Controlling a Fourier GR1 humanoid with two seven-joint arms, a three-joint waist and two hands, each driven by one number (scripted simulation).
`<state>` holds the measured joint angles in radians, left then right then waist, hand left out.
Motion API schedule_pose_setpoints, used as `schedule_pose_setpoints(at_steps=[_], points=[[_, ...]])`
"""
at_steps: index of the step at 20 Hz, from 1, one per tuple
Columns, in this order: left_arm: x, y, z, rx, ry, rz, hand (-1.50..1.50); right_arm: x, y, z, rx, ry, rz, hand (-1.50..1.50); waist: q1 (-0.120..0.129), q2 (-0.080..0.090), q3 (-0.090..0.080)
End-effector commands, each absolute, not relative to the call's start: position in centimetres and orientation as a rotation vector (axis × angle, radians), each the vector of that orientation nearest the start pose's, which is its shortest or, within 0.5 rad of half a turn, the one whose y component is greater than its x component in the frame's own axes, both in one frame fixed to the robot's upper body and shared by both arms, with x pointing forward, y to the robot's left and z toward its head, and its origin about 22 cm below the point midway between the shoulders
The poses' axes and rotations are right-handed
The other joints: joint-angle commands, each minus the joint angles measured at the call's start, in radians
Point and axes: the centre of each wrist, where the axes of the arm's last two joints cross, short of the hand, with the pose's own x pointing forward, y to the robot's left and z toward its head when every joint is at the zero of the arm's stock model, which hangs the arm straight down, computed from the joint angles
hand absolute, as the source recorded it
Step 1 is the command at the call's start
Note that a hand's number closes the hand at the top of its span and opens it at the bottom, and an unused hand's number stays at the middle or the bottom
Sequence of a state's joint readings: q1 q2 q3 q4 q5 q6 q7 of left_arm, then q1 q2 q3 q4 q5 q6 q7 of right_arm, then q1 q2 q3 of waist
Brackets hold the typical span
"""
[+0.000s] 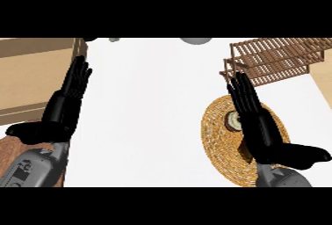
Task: Pick the cupcake from the placemat and place it in the tiered shelf
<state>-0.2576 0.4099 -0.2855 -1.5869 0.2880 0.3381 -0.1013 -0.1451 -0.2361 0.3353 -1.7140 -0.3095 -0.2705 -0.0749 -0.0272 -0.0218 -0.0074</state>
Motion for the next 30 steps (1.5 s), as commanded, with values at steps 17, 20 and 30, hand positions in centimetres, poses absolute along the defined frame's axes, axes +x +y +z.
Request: schedule_pose_setpoints(at_steps=[17, 20, 30], points=[[26.6, 27.4, 5.1, 0.236, -1.609, 0.021, 0.0, 35.6, -33.3, 13.8, 0.712, -1.684, 0.766, -1.5, 0.061, 0.029, 0.009], [26.9, 26.2, 6.1, 0.23, -1.618, 0.015, 0.0, 35.4, -33.4, 17.8, 0.582, -1.588, 1.098, -1.5, 0.058, 0.026, 0.01], [26.2, 26.6, 5.8, 0.227, -1.581, 0.041, 0.0, 31.6, -25.9, 24.2, 0.041, -1.529, 1.744, -1.5, 0.029, 0.015, 0.008]])
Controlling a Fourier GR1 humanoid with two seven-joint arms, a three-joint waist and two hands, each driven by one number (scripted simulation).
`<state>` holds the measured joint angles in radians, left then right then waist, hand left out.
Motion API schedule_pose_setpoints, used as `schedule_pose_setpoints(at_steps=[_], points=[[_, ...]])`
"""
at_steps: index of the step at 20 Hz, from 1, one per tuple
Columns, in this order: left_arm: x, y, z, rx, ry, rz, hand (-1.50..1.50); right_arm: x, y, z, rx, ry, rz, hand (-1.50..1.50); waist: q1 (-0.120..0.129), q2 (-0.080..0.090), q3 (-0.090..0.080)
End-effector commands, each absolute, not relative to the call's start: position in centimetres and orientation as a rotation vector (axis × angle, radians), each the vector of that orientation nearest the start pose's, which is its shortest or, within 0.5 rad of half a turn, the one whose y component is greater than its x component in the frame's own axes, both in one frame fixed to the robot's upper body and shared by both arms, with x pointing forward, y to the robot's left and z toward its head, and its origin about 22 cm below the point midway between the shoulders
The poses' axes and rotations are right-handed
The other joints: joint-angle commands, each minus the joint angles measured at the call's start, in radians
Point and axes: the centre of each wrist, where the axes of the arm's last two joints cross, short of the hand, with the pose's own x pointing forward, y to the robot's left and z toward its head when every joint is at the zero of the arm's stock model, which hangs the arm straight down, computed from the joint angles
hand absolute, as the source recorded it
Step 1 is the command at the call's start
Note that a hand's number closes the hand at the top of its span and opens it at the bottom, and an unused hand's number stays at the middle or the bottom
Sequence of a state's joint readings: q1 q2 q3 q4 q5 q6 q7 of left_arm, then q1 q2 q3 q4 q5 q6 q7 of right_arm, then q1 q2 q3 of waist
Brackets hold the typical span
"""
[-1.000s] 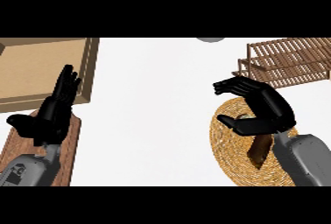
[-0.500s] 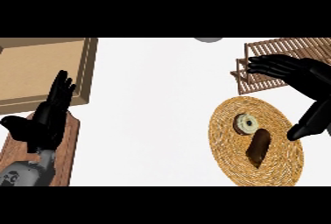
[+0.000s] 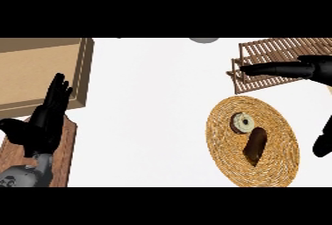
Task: Pick the cupcake from the placemat and place it in the tiered shelf
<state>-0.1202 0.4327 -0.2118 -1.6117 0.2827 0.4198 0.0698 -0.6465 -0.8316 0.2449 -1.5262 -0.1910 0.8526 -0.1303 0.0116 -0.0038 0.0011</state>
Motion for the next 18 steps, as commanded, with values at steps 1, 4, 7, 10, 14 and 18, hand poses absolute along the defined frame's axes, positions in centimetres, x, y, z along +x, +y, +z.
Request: schedule_pose_setpoints(at_steps=[1, 4, 7, 10, 14, 18], points=[[25.2, 26.7, 5.4, 0.233, -1.606, 0.043, 0.0, 31.4, -27.0, 24.1, -0.024, -1.499, 1.752, -1.5, -0.003, -0.002, 0.0], [25.6, 27.3, 5.2, 0.263, -1.594, 0.027, 0.0, 30.4, -23.9, 21.8, -0.127, -1.488, 1.785, -1.5, -0.008, 0.001, -0.001], [25.5, 26.7, 5.6, 0.219, -1.601, 0.025, 0.0, 30.8, -23.1, 19.8, -0.163, -1.434, 1.799, -1.5, -0.004, 0.004, -0.001], [25.6, 28.5, 6.0, 0.216, -1.614, 0.042, 0.0, 29.5, -22.7, 17.4, -0.27, -1.43, 1.836, -1.5, -0.006, 0.005, -0.001], [25.1, 27.7, 6.3, 0.232, -1.606, 0.029, 0.0, 30.0, -23.4, 16.0, -0.45, -1.351, 1.926, -1.5, 0.006, 0.005, 0.0], [25.8, 27.0, 5.9, 0.244, -1.613, 0.031, 0.0, 28.7, -22.2, 13.5, -0.548, -1.247, 1.958, -1.5, -0.007, 0.004, -0.001]])
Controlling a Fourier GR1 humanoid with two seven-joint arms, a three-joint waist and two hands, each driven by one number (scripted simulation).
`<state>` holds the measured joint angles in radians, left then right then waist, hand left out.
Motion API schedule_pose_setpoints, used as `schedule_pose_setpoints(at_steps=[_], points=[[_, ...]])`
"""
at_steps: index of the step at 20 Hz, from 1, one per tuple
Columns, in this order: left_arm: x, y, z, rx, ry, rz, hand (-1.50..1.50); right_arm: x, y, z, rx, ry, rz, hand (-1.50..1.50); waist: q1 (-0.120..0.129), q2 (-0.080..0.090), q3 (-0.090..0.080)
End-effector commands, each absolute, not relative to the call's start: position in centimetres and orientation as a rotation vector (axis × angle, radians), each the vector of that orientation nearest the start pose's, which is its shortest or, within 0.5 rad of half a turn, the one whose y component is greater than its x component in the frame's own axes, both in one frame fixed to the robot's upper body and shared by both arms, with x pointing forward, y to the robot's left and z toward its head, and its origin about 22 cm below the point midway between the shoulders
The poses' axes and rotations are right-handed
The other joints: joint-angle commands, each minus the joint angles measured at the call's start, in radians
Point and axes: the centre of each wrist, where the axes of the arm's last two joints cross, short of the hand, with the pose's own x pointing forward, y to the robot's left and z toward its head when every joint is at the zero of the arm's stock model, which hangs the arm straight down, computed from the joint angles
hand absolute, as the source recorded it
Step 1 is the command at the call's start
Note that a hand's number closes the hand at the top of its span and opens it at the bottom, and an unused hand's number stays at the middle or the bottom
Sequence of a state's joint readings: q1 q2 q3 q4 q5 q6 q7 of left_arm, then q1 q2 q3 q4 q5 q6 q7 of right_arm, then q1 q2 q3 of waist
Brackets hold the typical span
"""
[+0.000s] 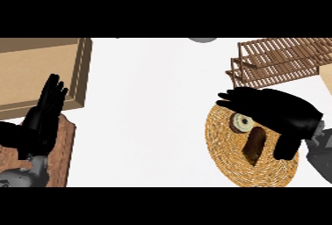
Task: Pick the cupcake from the placemat and place it in the tiered shelf
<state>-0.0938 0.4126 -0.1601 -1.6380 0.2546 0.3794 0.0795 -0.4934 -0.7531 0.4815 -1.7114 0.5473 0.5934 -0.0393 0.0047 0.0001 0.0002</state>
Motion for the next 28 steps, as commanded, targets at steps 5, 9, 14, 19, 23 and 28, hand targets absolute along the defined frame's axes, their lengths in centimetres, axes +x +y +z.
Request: schedule_pose_setpoints(at_steps=[5, 9, 14, 19, 23, 28], points=[[25.8, 24.9, 6.4, 0.269, -1.599, 0.034, 0.0, 30.2, -23.6, 12.1, -0.513, -1.296, 1.885, -1.5, -0.003, 0.0, 0.0], [24.7, 26.6, 7.1, 0.247, -1.608, 0.031, 0.0, 31.3, -24.8, 9.6, -0.513, -1.298, 1.885, -1.5, 0.002, 0.0, 0.0], [25.5, 26.8, 5.7, 0.254, -1.602, 0.044, 0.0, 32.6, -24.0, 8.0, -0.501, -1.254, 1.905, -1.5, 0.002, 0.001, 0.0], [26.0, 26.2, 4.2, 0.26, -1.61, 0.012, 0.0, 33.0, -24.7, 6.7, -0.494, -1.263, 1.889, -1.5, -0.001, 0.001, 0.0], [25.8, 25.9, 4.3, 0.24, -1.591, 0.028, 0.0, 33.5, -23.3, 6.4, -0.456, -1.306, 1.879, -1.5, 0.0, 0.0, 0.0], [26.8, 26.2, 5.5, 0.235, -1.613, 0.045, 0.0, 33.3, -24.9, 5.1, -0.448, -1.311, 1.887, -1.5, -0.004, 0.0, 0.0]])
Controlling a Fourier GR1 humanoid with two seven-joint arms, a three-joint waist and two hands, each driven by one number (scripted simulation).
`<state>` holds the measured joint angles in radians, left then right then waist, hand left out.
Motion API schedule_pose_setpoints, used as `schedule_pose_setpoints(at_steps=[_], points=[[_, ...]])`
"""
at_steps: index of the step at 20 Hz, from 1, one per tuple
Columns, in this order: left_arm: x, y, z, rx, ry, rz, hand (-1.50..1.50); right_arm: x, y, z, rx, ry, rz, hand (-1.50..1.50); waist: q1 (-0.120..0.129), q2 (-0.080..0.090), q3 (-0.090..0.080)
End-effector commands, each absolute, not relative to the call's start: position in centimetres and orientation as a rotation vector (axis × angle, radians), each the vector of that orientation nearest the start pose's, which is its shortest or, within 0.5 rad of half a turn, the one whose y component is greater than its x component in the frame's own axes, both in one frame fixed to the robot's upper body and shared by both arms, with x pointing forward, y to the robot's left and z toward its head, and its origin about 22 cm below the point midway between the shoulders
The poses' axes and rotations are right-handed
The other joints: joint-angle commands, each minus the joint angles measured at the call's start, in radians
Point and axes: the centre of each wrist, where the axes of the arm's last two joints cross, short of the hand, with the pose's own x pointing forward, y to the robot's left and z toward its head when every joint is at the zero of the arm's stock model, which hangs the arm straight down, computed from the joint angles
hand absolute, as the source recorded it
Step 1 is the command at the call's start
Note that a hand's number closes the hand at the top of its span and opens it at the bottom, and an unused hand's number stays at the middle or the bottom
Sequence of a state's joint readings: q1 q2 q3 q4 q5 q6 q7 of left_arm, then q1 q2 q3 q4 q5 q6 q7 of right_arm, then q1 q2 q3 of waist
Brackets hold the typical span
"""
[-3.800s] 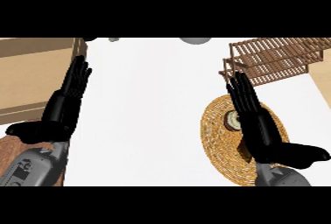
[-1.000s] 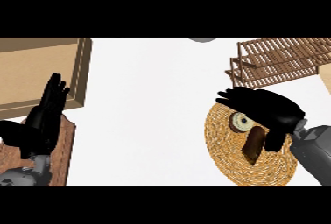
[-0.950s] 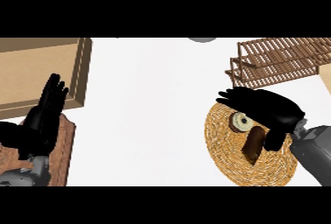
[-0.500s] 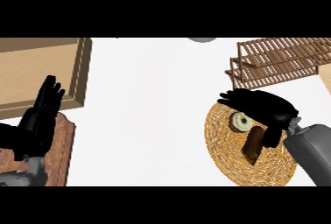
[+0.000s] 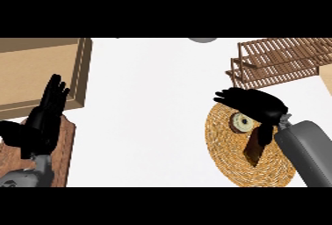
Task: Pick the cupcake from the placemat and place it in the tiered shelf
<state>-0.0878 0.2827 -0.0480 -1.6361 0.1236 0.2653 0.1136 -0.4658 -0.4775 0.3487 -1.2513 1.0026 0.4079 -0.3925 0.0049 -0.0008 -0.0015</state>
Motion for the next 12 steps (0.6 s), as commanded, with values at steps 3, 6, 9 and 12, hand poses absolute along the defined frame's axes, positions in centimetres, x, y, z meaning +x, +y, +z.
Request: schedule_pose_setpoints(at_steps=[3, 6, 9, 12], points=[[25.0, 27.9, 5.5, 0.248, -1.614, 0.042, 0.0, 33.7, -25.2, 4.5, -0.444, -1.33, 1.882, -1.5, -0.001, 0.001, 0.002], [25.8, 27.7, 6.8, 0.251, -1.604, 0.037, 0.0, 34.3, -24.6, 1.9, -0.429, -1.269, 1.907, -1.5, 0.004, 0.002, 0.002], [25.1, 27.7, 5.4, 0.238, -1.603, 0.038, 0.0, 33.8, -25.8, 1.9, -0.431, -1.254, 1.926, -1.5, 0.0, 0.001, 0.002], [26.4, 26.3, 4.8, 0.218, -1.599, 0.038, 0.0, 34.2, -25.0, 0.5, -0.393, -1.24, 1.971, 1.5, 0.001, 0.004, 0.002]])
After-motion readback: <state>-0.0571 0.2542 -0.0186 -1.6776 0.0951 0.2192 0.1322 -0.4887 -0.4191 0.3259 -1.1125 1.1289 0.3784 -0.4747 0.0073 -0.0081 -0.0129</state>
